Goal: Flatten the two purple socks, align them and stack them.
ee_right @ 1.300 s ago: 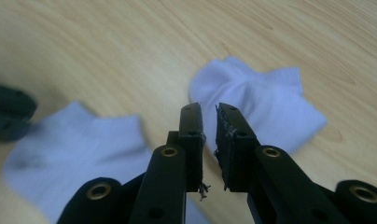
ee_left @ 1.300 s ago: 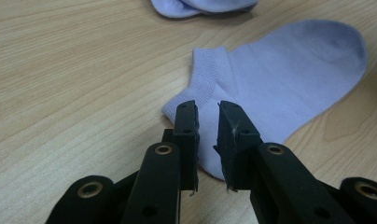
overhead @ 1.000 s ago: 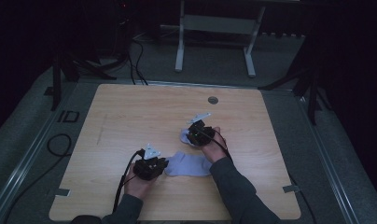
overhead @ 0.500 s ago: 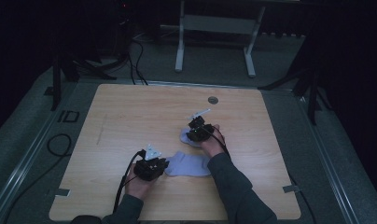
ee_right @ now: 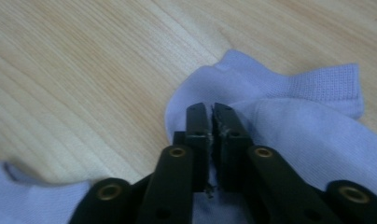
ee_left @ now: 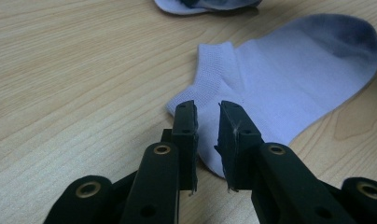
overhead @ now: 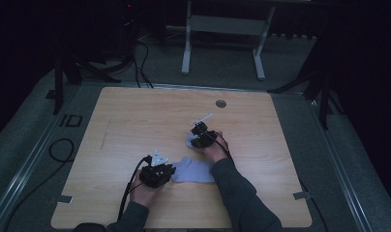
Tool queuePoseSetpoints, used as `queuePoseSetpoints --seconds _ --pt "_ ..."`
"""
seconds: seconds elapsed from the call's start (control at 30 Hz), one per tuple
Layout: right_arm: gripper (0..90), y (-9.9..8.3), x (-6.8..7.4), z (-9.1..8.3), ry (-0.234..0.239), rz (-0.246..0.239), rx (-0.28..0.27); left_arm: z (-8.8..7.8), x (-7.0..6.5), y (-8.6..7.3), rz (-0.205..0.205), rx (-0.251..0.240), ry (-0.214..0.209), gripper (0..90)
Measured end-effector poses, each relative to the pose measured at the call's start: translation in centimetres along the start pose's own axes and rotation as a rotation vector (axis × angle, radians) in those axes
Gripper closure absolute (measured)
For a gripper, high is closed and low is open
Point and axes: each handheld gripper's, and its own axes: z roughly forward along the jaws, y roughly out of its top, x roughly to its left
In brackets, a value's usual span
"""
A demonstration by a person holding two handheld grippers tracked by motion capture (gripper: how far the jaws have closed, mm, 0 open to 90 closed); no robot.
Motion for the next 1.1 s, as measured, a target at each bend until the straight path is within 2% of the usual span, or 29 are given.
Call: queuePoseSetpoints --seconds 0.1,0.23,0.37,0.47,0.5,0.53,0.6,0.87,1.07,1.1 --pt "88.6 -0.1 0.0 -0.1 0.016 0.006 0.004 0.0 0.0 0.0 0.001 0.0 0.001 76.7" --pt "89.0 -0.6 0.3 -0.2 0.068 0.027 -0.006 0.0 -0.1 0.0 -0.002 0.001 0.003 76.7" --pt "89.1 -1.0 0.7 -0.4 0.074 0.03 -0.006 0.1 -0.1 0.0 0.002 0.005 0.003 76.7" --pt "89.1 -1.1 0.8 -0.5 0.077 0.02 -0.003 0.1 -0.1 -0.1 0.0 0.005 0.002 76.7" --pt "89.0 -1.1 0.9 -0.5 0.077 0.011 0.0 0.1 -0.1 -0.1 -0.001 0.003 0.002 76.7" --pt "89.0 -1.2 1.0 -0.6 0.075 -0.018 0.006 0.1 -0.1 -0.1 -0.001 0.003 0.002 76.6" --pt "89.0 -1.3 1.1 -0.9 0.074 -0.026 0.002 0.1 -0.1 -0.1 -0.003 0.003 0.002 76.3" --pt "89.0 -1.7 1.0 -3.6 0.088 -0.05 -0.063 0.1 -0.1 -0.1 0.001 0.008 0.005 76.2" --pt "88.8 -2.3 -0.2 -5.5 0.102 -0.013 -0.106 0.2 -0.2 -0.1 -0.001 0.007 0.003 76.1" --pt "88.7 -2.4 -0.5 -5.8 0.116 0.0 -0.115 0.2 -0.3 -0.1 -0.001 0.008 0.003 76.1"
